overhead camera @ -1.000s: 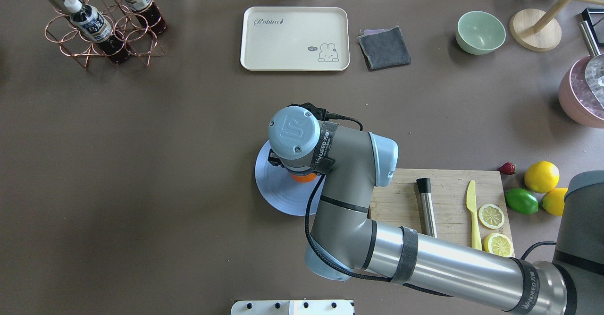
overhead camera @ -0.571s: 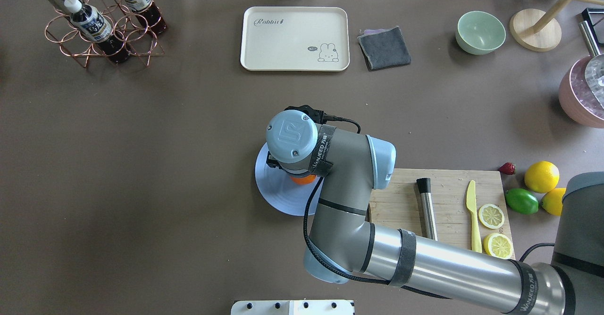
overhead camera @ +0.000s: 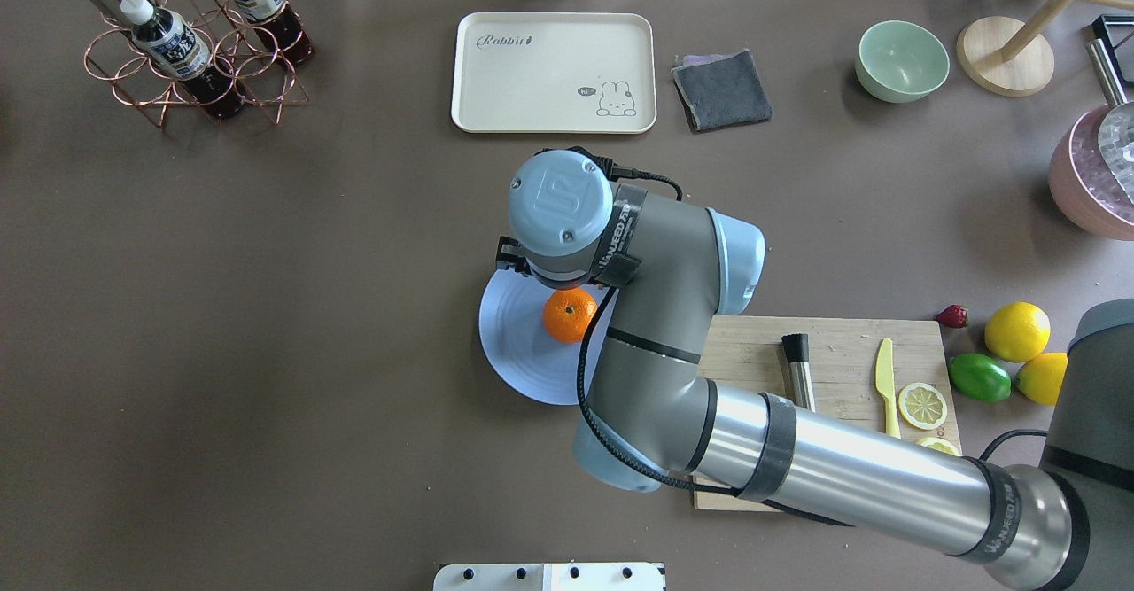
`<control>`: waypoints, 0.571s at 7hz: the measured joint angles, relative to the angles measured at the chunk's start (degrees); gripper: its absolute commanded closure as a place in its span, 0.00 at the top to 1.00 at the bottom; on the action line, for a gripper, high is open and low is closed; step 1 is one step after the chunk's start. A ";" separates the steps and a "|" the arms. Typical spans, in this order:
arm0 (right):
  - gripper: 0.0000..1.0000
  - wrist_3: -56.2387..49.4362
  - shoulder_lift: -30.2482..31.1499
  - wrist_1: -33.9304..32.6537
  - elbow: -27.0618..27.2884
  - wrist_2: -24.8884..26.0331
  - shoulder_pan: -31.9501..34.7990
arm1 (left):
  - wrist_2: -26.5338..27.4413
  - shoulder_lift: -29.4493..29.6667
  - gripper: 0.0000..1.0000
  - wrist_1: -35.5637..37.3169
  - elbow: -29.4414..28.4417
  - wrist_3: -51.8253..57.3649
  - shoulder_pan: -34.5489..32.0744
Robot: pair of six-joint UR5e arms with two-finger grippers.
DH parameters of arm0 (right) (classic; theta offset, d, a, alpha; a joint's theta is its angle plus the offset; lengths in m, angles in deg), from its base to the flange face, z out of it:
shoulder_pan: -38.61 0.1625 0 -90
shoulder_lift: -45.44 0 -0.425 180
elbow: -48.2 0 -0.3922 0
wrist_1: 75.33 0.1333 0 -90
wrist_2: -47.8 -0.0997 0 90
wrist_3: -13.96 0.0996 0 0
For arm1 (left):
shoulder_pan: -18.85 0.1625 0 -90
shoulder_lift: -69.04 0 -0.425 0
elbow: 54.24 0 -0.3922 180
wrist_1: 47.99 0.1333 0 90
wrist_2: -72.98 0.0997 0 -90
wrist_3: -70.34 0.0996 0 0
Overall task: Pick orange to plate
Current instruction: 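Open the right gripper and lift away from the plate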
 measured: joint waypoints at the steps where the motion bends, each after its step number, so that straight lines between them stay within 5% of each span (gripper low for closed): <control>1: 1.00 -6.64 2.79 0.11 0.57 -3.97 6.15 | -0.04 -0.36 0.98 -0.04 0.05 0.00 0.00; 4: 1.00 -37.80 16.90 0.89 2.60 -16.63 26.32 | -0.07 -0.73 0.98 -0.17 -0.04 0.00 -0.04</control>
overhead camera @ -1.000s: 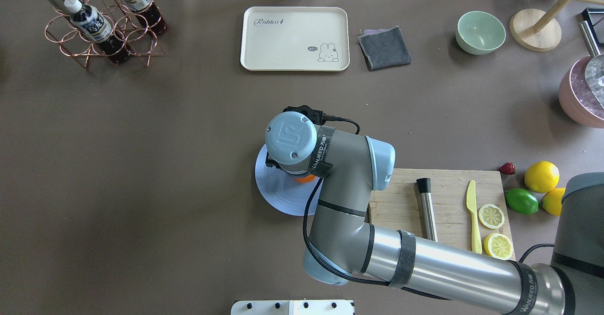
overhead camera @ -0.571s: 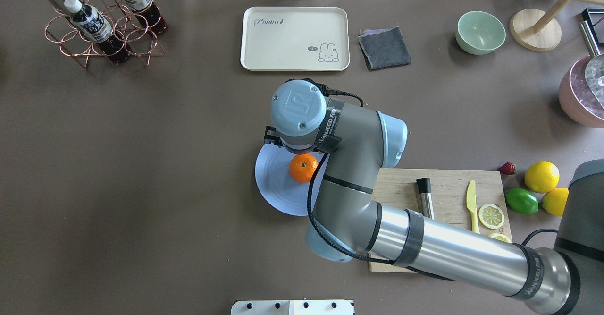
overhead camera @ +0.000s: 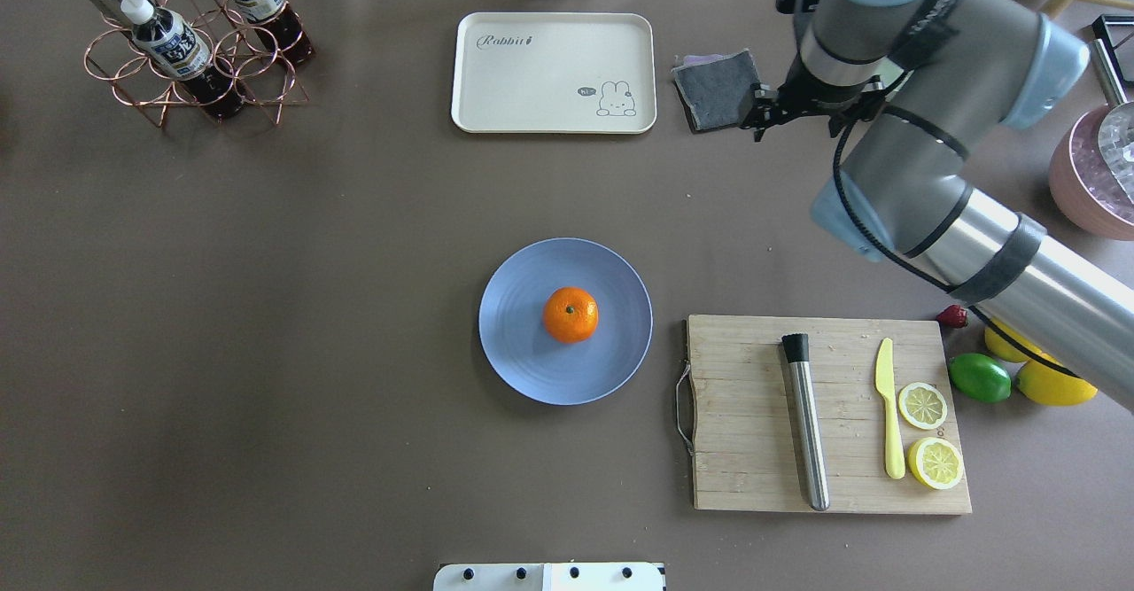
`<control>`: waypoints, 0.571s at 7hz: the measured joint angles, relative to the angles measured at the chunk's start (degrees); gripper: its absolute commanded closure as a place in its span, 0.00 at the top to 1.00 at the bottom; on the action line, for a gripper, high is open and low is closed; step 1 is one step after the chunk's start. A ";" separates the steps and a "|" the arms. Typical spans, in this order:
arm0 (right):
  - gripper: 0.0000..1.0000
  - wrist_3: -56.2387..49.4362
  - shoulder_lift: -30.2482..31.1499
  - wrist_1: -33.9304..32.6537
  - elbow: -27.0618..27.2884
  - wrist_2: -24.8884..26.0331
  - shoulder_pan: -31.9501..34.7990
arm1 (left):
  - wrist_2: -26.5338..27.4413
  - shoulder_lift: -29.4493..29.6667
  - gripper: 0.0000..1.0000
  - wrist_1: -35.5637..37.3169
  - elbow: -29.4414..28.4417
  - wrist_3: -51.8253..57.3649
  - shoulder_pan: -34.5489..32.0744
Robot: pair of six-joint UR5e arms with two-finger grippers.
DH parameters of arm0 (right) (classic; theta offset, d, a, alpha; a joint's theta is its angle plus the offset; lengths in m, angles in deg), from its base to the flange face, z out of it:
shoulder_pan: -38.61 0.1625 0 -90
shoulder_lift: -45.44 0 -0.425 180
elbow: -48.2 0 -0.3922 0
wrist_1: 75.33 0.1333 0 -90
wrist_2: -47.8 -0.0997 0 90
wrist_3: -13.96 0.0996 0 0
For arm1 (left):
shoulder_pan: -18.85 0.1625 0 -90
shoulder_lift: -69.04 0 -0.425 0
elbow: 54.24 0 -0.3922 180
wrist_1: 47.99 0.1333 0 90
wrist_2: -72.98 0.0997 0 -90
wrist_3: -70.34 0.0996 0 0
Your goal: Pick orange to plate
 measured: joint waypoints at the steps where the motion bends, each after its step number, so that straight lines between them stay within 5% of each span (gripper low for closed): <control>1: 1.00 -12.14 6.20 0.40 1.23 -4.65 6.96 | 0.00 -0.02 0.98 -0.01 -0.01 0.00 0.01; 4: 1.00 -42.24 21.29 0.62 1.69 -13.90 25.51 | -0.02 -0.03 0.98 -0.02 0.08 0.00 0.04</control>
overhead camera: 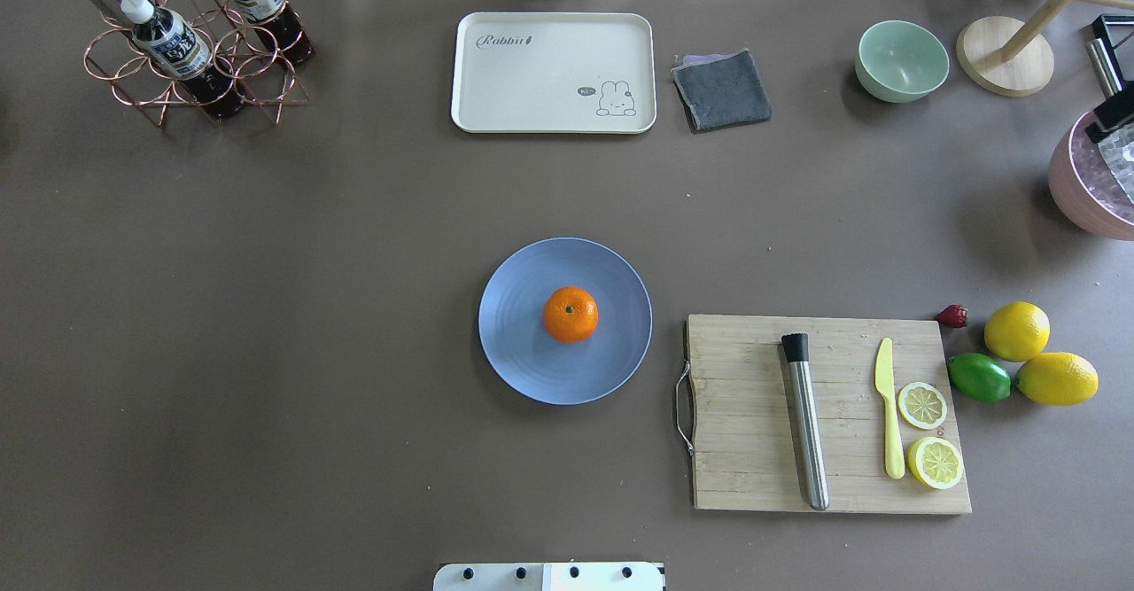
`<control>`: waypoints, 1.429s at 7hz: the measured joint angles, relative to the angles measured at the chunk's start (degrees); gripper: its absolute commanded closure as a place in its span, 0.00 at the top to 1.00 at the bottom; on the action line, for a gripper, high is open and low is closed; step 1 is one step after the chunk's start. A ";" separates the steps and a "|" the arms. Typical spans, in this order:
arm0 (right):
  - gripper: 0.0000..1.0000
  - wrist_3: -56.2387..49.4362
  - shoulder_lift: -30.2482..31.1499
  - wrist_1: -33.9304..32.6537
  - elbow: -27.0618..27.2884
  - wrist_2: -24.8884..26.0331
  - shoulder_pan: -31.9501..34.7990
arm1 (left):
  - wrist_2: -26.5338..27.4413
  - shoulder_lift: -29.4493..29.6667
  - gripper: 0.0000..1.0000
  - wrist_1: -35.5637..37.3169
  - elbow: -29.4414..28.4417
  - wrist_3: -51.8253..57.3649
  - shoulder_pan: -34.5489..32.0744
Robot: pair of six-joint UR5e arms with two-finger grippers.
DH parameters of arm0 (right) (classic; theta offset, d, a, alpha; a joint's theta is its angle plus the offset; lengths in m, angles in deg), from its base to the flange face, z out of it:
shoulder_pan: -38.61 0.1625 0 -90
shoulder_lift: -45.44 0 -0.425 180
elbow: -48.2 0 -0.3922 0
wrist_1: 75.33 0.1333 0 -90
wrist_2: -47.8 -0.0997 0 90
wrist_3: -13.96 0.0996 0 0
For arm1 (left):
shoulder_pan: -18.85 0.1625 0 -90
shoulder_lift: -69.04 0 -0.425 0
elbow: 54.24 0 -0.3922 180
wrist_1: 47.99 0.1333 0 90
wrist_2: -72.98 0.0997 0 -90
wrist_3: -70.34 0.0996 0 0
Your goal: Pick orange to plate
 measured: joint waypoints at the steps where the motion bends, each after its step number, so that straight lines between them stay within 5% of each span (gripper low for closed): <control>1: 1.00 -3.61 3.42 0.00 -0.03 -0.52 3.59 | -0.45 0.00 0.98 -0.01 -0.03 0.00 -0.02; 4: 1.00 -4.34 10.95 0.01 -0.82 -0.35 10.91 | -2.98 -0.86 0.98 -0.10 -0.16 0.00 0.01; 10: 1.00 -2.08 12.07 -0.02 -2.92 -2.42 11.87 | -3.10 -0.88 0.98 -0.20 -1.30 -0.77 0.13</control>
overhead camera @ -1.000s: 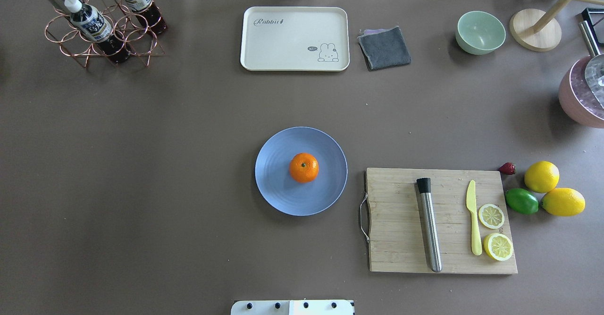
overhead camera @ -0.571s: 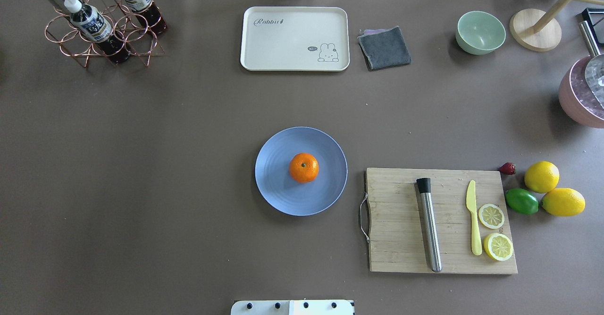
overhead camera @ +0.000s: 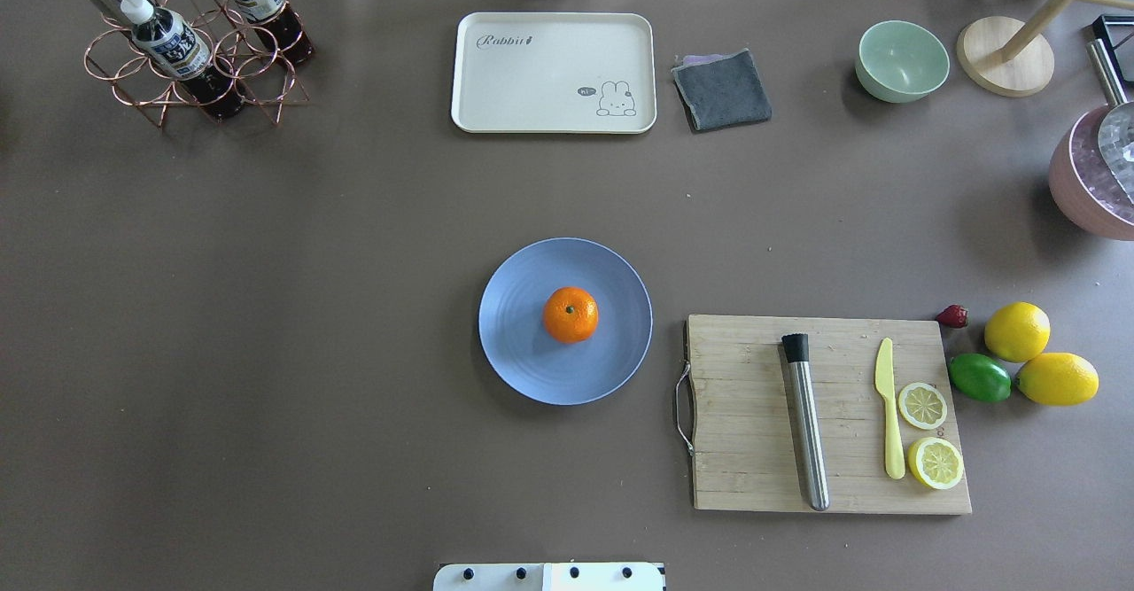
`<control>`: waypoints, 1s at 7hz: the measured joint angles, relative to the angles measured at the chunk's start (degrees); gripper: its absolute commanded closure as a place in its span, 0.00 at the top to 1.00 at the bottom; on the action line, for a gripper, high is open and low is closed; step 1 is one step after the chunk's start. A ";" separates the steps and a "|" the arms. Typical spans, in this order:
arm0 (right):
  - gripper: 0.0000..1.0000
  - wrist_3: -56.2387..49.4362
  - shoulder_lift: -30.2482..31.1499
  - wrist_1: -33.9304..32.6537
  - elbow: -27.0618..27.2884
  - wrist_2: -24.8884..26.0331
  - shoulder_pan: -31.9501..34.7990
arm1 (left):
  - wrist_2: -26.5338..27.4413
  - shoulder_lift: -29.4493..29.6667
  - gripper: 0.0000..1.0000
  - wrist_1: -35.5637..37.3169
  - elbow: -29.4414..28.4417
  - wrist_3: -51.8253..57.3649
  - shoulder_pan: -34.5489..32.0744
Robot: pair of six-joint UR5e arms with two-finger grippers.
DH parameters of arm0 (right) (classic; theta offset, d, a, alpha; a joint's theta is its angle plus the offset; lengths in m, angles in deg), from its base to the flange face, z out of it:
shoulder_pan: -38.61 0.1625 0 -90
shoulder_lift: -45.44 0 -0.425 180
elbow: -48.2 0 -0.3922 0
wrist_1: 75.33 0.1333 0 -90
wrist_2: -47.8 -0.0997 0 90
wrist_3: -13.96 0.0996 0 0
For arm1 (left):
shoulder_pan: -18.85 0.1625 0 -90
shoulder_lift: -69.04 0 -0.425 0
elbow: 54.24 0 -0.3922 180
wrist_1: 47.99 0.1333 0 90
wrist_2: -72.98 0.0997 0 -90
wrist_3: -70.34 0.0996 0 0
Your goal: Pick orange to plate
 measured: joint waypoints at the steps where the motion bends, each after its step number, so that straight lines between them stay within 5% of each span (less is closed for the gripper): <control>1: 1.00 0.00 0.15 0.01 0.02 -1.01 0.00 | -0.03 -0.15 0.98 -0.11 -0.52 -0.01 0.04; 7: 1.00 -0.08 0.20 0.03 0.20 -1.71 0.00 | 0.11 -2.26 0.98 -4.96 -2.09 0.13 -0.22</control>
